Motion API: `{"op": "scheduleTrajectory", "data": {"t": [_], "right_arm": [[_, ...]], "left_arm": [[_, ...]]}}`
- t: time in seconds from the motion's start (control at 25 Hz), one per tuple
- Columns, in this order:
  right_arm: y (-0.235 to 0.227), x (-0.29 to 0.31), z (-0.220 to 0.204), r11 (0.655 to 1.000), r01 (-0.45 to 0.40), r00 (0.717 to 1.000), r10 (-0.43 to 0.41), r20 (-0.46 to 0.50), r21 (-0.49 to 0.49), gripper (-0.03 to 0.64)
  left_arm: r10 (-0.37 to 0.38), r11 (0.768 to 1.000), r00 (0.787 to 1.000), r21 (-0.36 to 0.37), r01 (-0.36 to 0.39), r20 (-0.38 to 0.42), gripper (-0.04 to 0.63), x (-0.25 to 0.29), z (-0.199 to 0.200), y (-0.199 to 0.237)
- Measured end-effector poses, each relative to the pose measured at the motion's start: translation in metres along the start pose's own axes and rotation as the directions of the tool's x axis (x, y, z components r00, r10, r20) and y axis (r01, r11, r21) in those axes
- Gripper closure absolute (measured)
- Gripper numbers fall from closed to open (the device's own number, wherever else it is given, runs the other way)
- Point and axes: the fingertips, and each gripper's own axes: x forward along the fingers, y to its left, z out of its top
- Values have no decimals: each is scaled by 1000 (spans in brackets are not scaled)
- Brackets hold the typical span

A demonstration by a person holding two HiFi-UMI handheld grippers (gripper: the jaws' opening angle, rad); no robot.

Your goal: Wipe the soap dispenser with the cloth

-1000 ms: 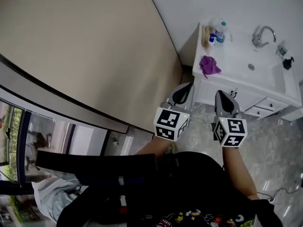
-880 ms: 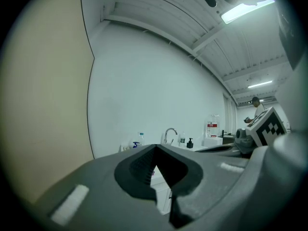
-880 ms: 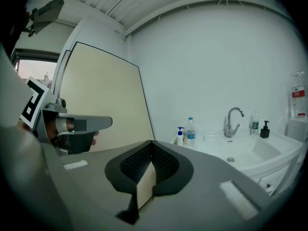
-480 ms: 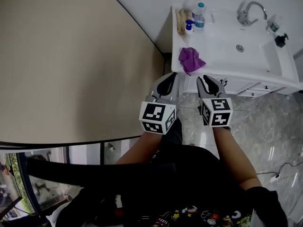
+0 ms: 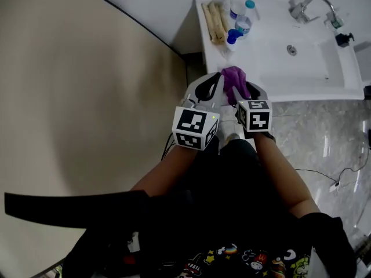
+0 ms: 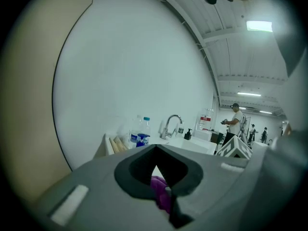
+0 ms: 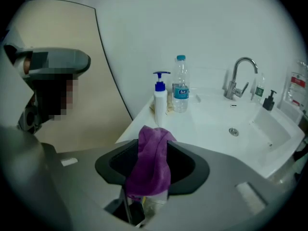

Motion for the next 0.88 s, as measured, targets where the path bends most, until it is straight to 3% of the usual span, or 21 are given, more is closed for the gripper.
{"op": "scheduleTrajectory", "data": {"t": [0.28,0.52,0.68,0.88], "right_arm": [[-9,42,-12,1000,-5,994,2,-113,-25,410],[-9,61,-19,997,-24,970,6,-241,-72,424],[-10,65,-14,992,-37,967,5,-255,-119,479],[-5,63,-14,994,-72,967,48,-250,-87,512]], "left_arm": [[19,999,999,-34,-20,-38,595,21,-13,29],[70,996,996,-46,-72,-46,595,25,-11,47],[73,995,996,-58,-77,-57,595,33,-14,49],[64,996,996,-52,-67,-61,595,41,-13,47]]}}
